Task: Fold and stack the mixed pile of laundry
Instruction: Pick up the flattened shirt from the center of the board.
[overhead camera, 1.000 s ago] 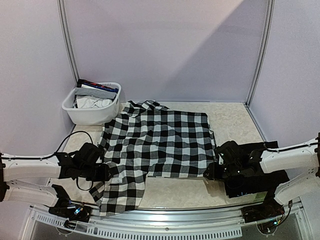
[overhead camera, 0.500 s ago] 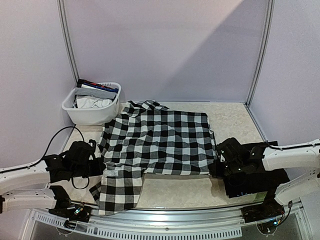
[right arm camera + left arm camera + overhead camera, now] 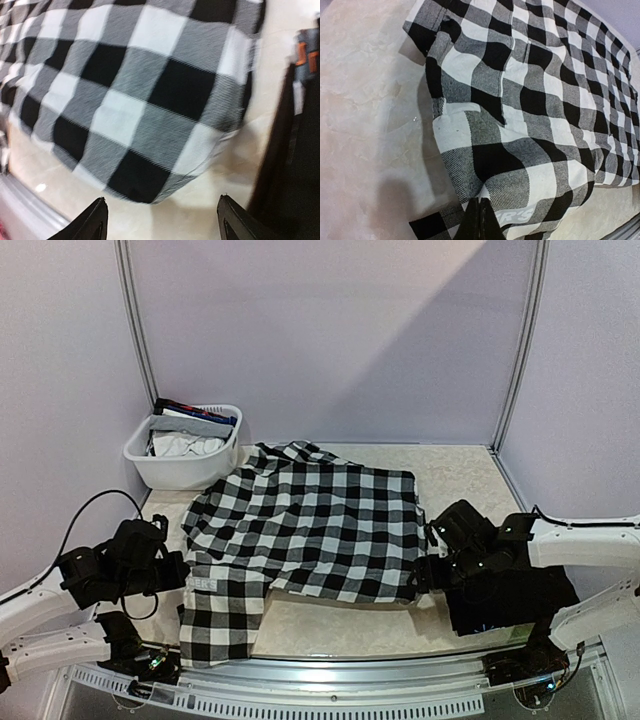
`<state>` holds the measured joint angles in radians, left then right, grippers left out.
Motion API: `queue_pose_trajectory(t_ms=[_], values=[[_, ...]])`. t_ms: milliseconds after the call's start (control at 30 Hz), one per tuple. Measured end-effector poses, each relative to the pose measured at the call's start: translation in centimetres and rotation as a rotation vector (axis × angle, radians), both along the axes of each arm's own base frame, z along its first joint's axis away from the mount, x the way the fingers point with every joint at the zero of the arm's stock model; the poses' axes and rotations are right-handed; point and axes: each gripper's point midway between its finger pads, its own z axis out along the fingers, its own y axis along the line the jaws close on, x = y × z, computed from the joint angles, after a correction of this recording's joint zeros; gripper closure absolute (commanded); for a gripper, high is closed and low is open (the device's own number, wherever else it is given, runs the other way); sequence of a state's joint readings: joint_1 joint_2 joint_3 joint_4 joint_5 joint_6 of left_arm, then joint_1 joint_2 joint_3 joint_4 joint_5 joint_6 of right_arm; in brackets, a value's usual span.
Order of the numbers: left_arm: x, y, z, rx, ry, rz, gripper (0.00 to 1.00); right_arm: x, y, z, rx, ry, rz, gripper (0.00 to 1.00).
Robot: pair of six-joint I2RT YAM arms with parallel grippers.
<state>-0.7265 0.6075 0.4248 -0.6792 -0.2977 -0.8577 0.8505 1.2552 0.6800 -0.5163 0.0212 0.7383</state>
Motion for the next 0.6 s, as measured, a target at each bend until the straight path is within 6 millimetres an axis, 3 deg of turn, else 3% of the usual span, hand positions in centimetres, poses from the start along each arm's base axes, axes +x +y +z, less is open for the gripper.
queue_pose_trajectory(t_ms=[167, 333, 600], values=[[-0.4, 0.5, -0.3, 0.008, 0.017, 0.011, 1.00, -1.6, 1.4, 0.1, 0.117, 0.063, 0.025, 0.32], [-0.6, 0.6, -0.6, 0.012, 0.028, 0.016, 1.00, -3.1, 2.0, -1.7, 0.182, 0.154, 0.018, 0.45], [-0.9, 0.8, -1.6, 0.023, 0.046, 0.021, 1.00, -3.0, 2.9, -2.8, 0.230, 0.176, -0.006, 0.57]])
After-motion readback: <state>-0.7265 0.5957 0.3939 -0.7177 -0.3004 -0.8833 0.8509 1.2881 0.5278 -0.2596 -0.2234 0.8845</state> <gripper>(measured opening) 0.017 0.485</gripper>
